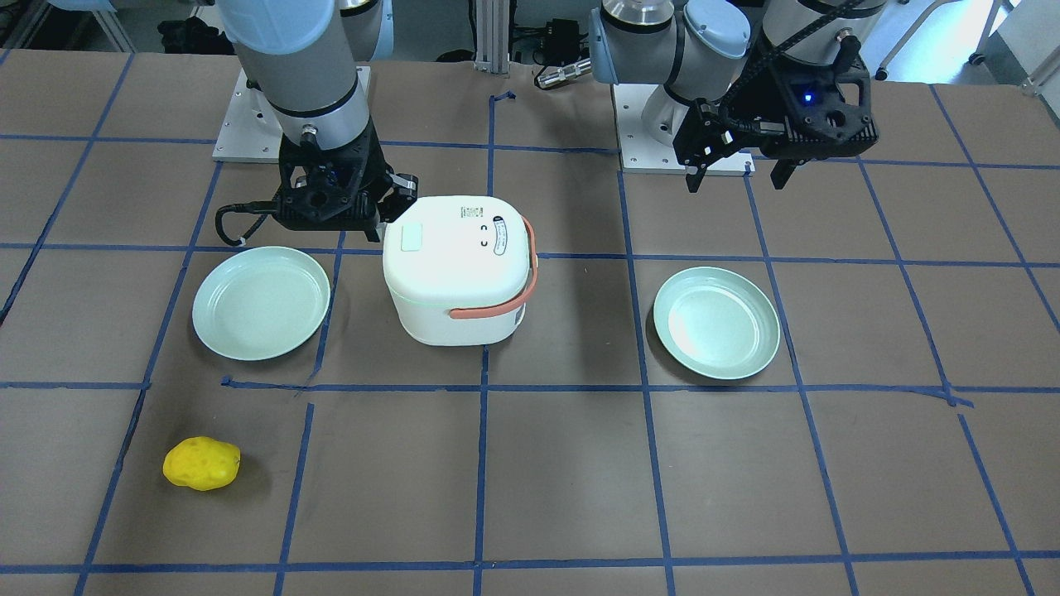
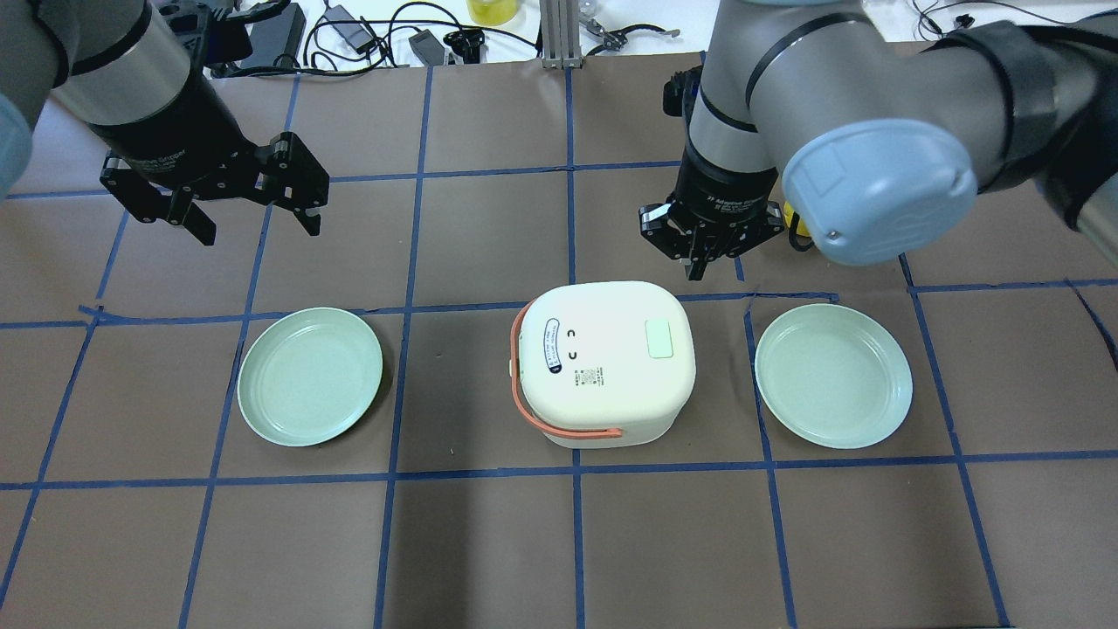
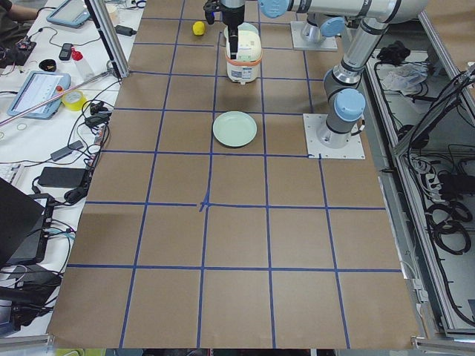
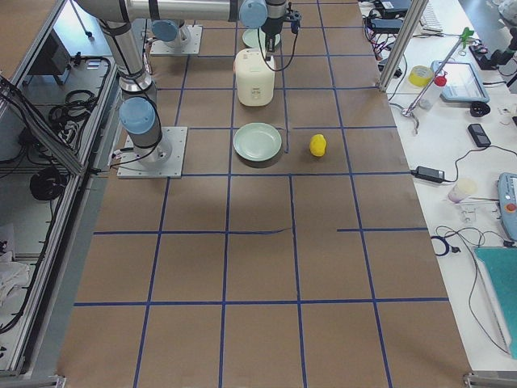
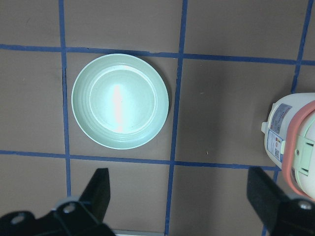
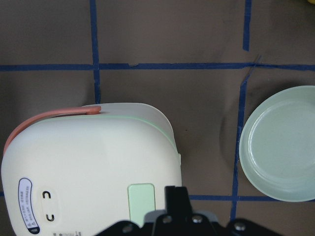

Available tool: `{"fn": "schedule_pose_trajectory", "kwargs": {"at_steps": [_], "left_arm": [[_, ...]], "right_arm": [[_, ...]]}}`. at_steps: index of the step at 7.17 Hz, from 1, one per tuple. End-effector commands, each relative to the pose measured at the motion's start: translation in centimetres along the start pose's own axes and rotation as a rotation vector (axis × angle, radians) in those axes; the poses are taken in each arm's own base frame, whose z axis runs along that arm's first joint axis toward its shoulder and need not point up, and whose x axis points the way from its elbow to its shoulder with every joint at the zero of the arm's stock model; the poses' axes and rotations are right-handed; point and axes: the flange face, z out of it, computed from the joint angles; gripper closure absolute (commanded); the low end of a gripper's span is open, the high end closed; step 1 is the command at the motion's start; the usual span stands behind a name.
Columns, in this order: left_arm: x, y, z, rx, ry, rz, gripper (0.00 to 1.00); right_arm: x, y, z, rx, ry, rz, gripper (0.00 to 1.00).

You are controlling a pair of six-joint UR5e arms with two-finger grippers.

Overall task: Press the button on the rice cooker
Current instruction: 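Move the right gripper over the rice cooker's green lid button, then press down on the green lid button with the right gripper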

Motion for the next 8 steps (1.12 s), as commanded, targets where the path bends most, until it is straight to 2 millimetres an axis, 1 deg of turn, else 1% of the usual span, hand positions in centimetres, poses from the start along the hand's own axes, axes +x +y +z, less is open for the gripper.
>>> {"fn": "schedule_pose_trajectory", "kwargs": {"at_steps": [1,2,3,4,8], "left_arm": [[0.0,0.0,0.0,0.0,0.0,-0.001,0.0],[0.0,0.0,0.0,0.0,0.0,0.0,0.0],[0.0,0.0,0.0,0.0,0.0,-0.001,0.0],[0.0,0.0,0.0,0.0,0.0,0.0,0.0],[0.0,0.0,0.0,0.0,0.0,0.0,0.0]], "right_arm": [[-1.1,1.4,3.7,0.007,0.0,-0.019,1.0],[-1.3,1.5,4.2,0.01,0.0,-0.024,1.0],[-1.8,2.1,5.0,0.003,0.003,-0.041,1.0],[-2.1,2.4,5.4,-0.002,0.003,-0.045,1.0],[-2.1,2.2,6.0,-0.013,0.009,-0.047,1.0]]}}
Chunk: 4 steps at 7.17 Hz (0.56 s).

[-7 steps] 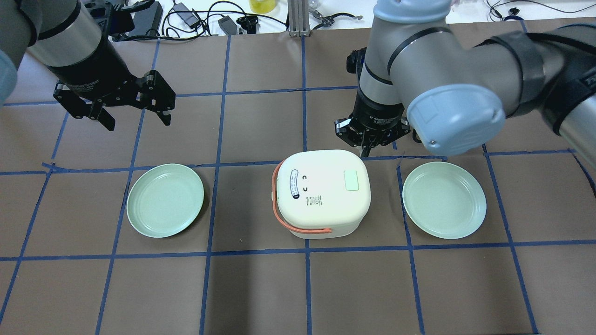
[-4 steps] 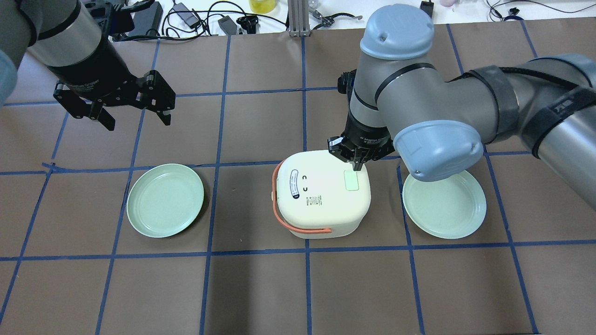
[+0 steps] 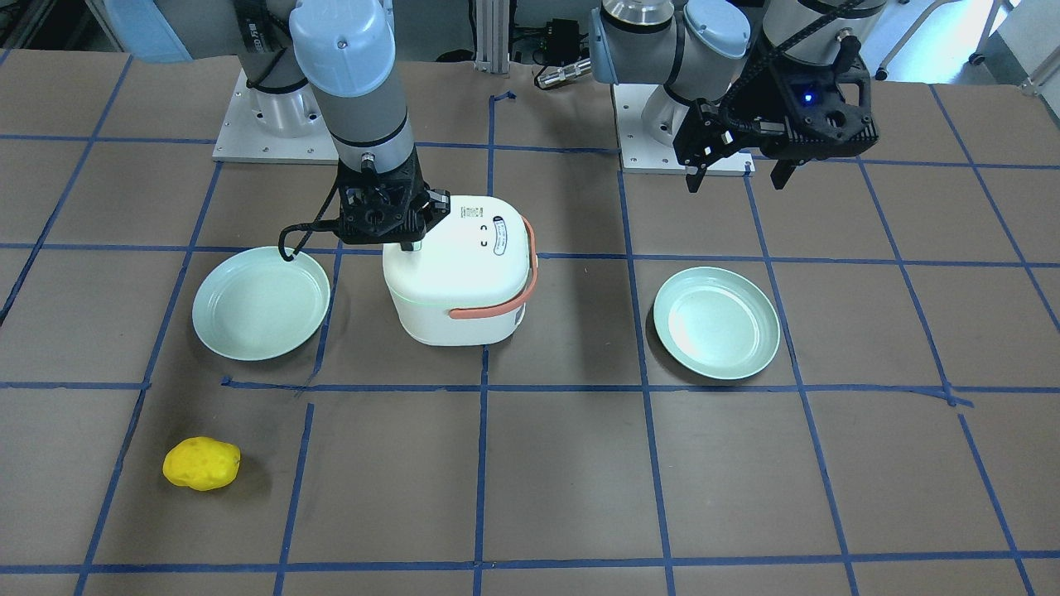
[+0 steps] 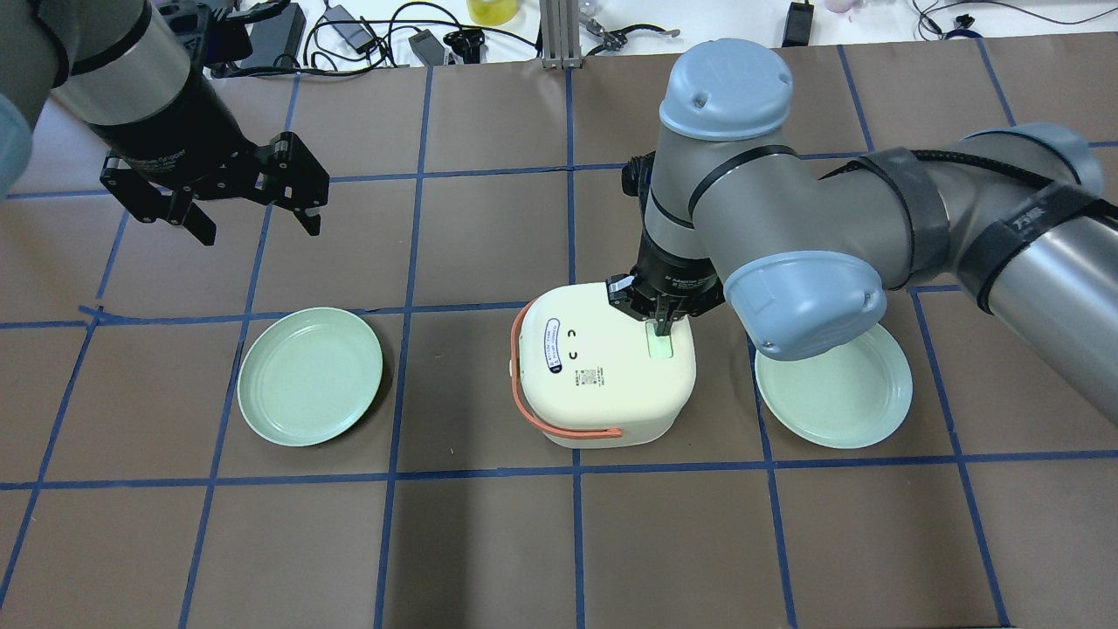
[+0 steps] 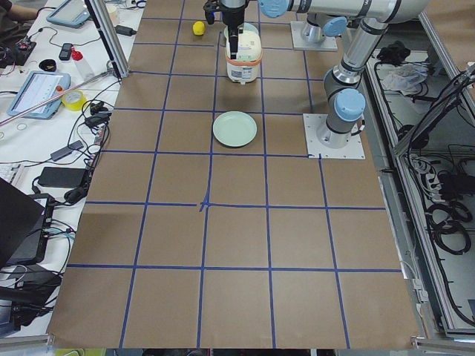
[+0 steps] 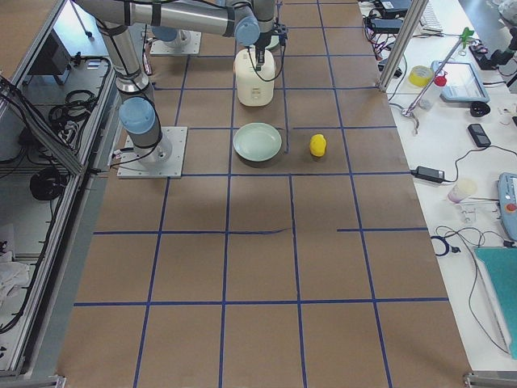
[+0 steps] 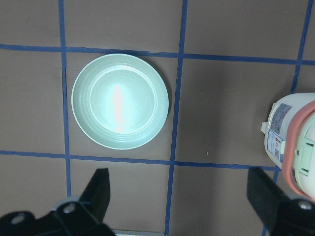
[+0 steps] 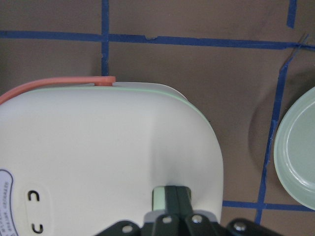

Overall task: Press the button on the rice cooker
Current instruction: 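Press down on the green lid button with the right gripper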

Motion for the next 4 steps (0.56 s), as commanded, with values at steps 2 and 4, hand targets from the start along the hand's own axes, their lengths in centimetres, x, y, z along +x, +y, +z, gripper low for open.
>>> {"fn": "schedule_pose_trajectory", "kwargs": {"at_steps": [2,4], "left_arm": [[0.0,0.0,0.0,0.0,0.0,0.0,0.0],[0.0,0.0,0.0,0.0,0.0,0.0,0.0]], "right_arm": [[0.0,-0.2,-0.4,0.01,0.008,0.004,0.87],[0.3,-1.1,-3.2,0.065,0.009,0.011,0.0]]}}
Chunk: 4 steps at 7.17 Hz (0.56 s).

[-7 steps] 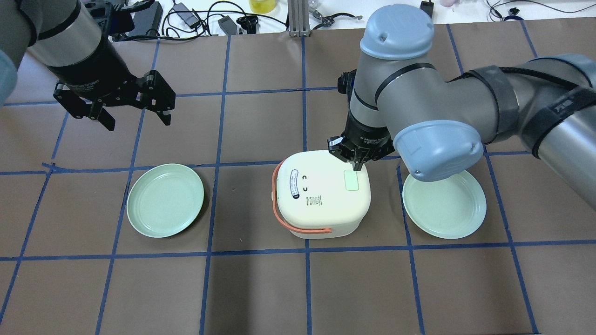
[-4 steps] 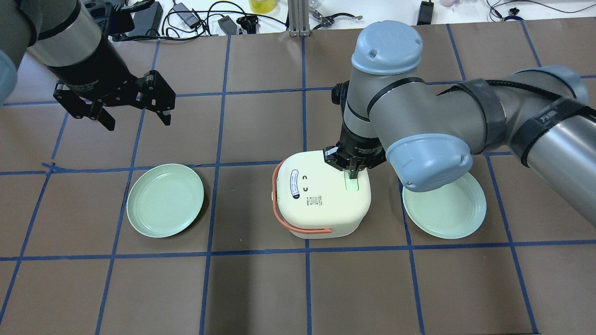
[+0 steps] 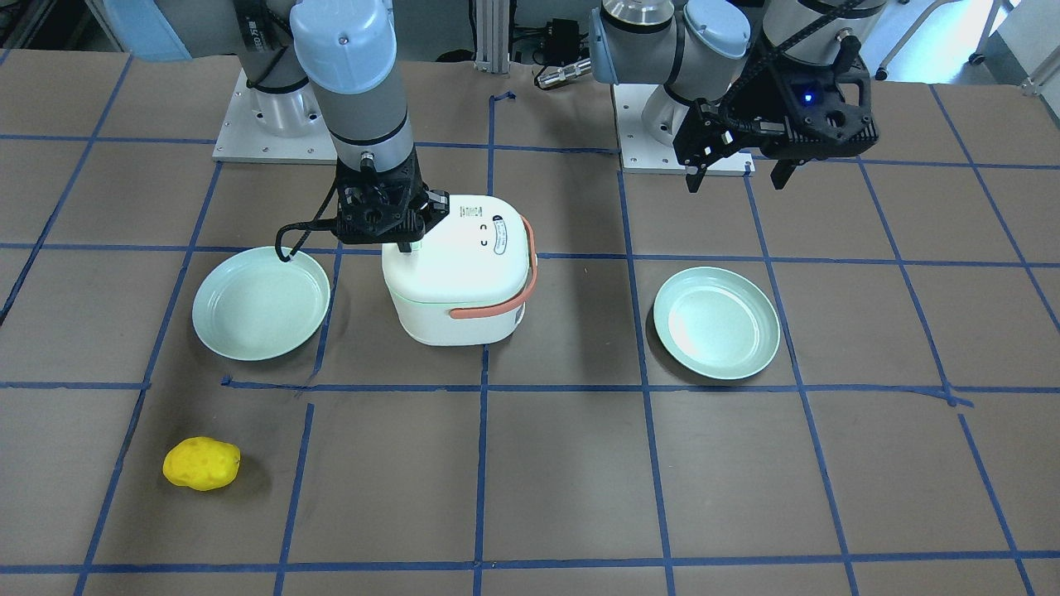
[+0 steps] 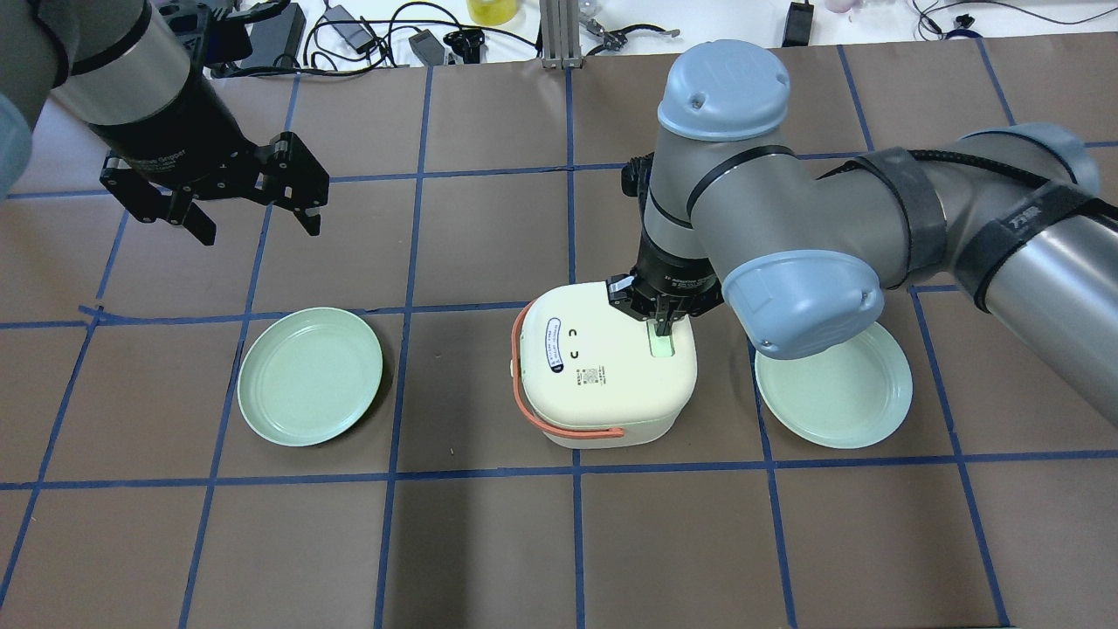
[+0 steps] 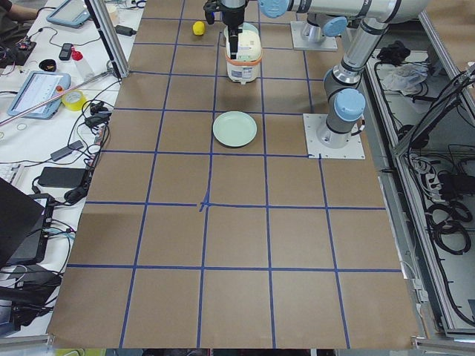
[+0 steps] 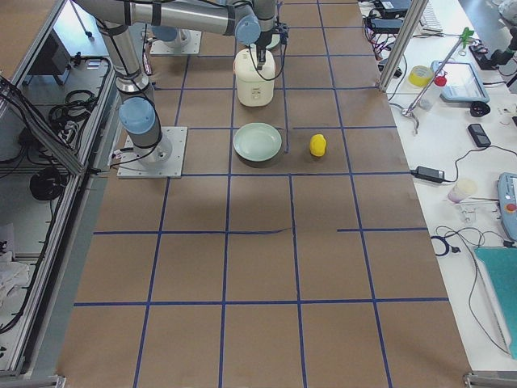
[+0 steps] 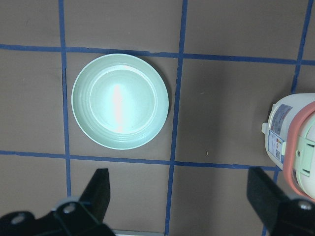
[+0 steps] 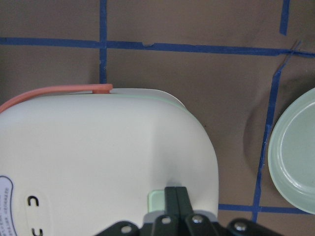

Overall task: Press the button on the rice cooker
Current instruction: 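Press down on the green lid button with the right gripper, then lift the right gripper away as the cooker lid pops open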

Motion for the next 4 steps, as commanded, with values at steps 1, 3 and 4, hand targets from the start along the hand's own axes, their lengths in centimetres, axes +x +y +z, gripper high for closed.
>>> {"fn": "schedule_pose_trajectory", "kwargs": {"at_steps": [1,3,4], "left_arm": [[0.0,0.0,0.0,0.0,0.0,0.0,0.0],[0.0,0.0,0.0,0.0,0.0,-0.002,0.0],[0.0,0.0,0.0,0.0,0.0,0.0,0.0]], "right_arm": [[0.7,-1.9,-4.2,0.076,-0.006,0.02,0.0],[4.5,-4.5,-8.5,0.135,0.005,0.088,0.0],[6.8,-5.6,-10.6,0.154,0.0,0.132,0.0]]}}
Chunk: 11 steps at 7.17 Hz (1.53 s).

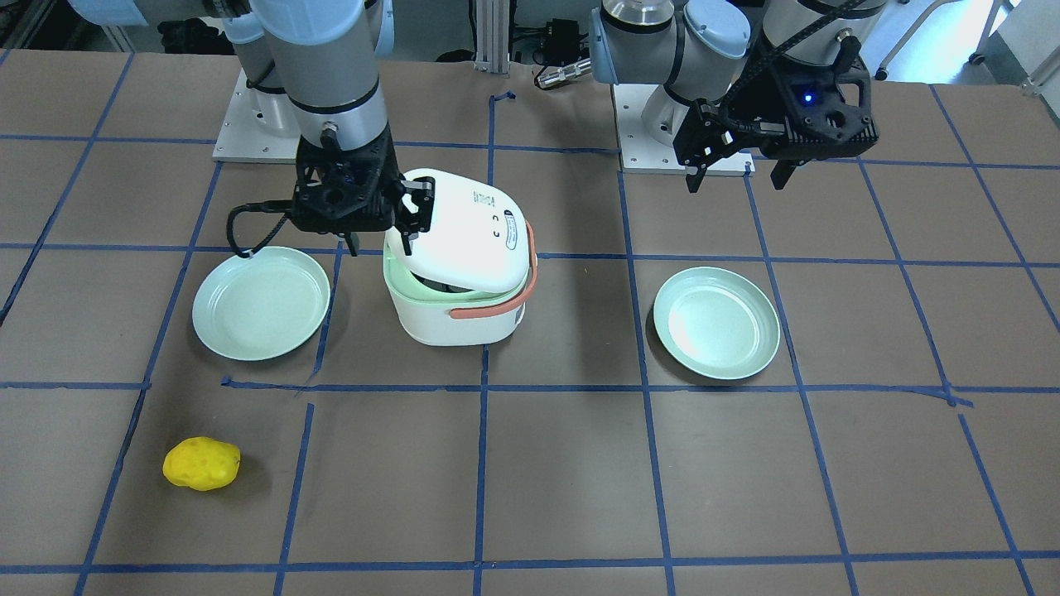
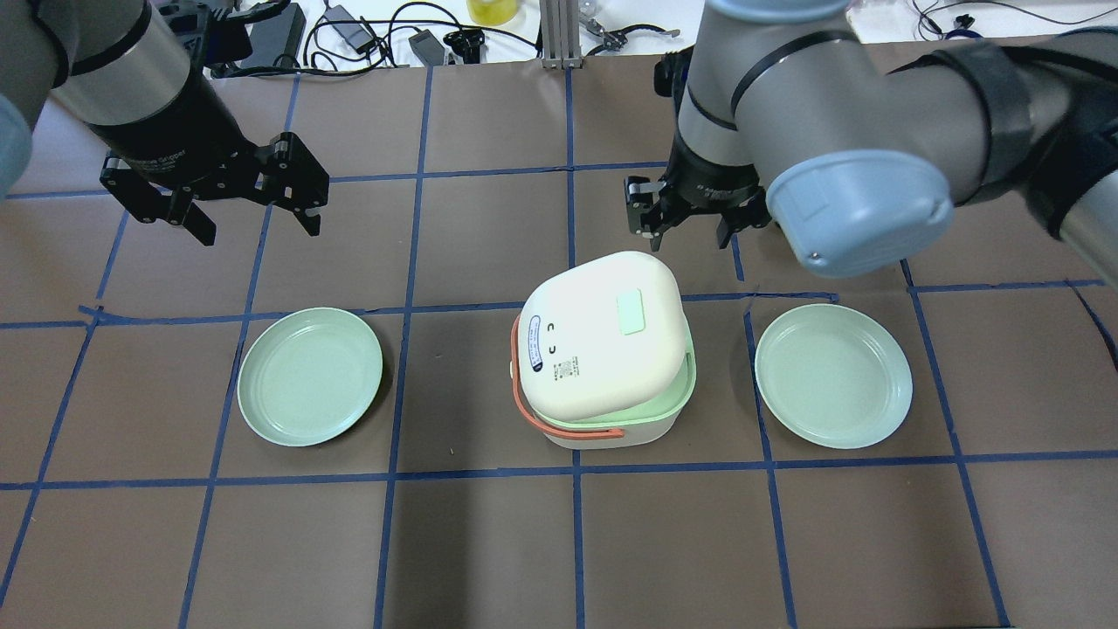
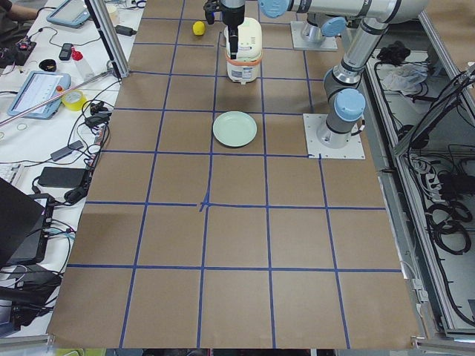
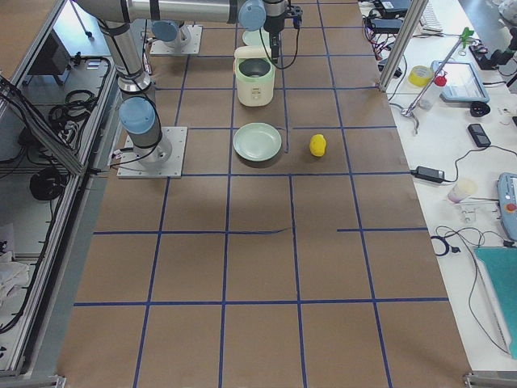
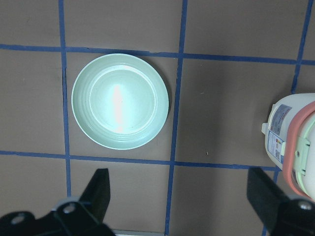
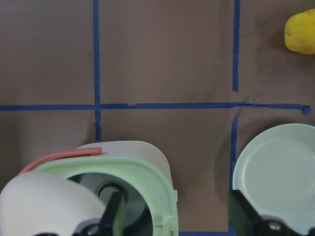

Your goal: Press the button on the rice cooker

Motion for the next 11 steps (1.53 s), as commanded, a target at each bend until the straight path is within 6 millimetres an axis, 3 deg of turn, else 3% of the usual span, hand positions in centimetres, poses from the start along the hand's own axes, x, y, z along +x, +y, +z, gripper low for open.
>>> {"fn": "schedule_pose_trajectory", "kwargs": {"at_steps": [1,4,6,11], "left_arm": [[0.0,0.0,0.0,0.0,0.0,0.001,0.0],[0.0,0.0,0.0,0.0,0.0,0.001,0.0],[0.0,0.0,0.0,0.0,0.0,0.001,0.0],[0.0,0.0,0.0,0.0,0.0,0.001,0.0]], "right_arm": [[4.2,-2.8,-3.9,0.028,0.003,0.08,0.0],[9.2,-4.9,-7.3,0.061,0.008,0.109,0.0],[11.4,-5.7,-8.4,0.08,0.015,0.08,0.0],[11.4,-5.4,-8.6,0.059,0.016,0.082,0.0]]}}
